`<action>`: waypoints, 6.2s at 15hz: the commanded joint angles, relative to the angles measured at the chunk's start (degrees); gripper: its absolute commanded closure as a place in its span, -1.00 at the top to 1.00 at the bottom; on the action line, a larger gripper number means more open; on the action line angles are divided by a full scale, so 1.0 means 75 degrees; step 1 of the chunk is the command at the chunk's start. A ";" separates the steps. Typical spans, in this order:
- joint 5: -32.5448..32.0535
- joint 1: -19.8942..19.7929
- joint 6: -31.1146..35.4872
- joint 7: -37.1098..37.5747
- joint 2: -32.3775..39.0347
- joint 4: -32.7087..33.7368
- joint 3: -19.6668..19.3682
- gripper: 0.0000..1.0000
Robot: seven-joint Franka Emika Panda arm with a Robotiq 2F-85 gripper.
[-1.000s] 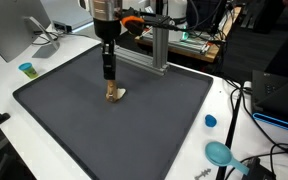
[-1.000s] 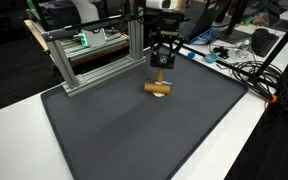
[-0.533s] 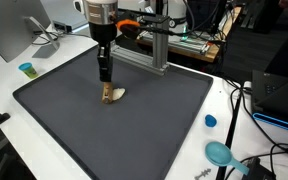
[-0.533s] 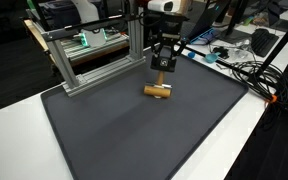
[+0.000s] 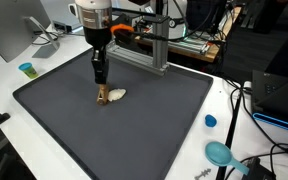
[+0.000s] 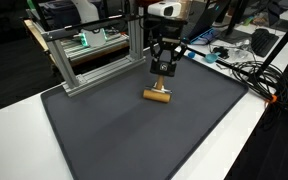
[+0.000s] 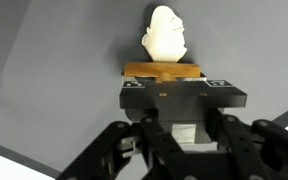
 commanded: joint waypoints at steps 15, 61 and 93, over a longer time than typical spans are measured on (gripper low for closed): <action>0.0034 -0.0096 0.0216 -0.1213 -0.1124 -0.0717 0.0348 -0.57; 0.1543 -0.0734 -0.1104 -1.1586 -0.2748 -0.0647 0.0801 -0.57; 0.1661 -0.1106 -0.0291 -1.7378 -0.1148 -0.0861 0.1091 -0.57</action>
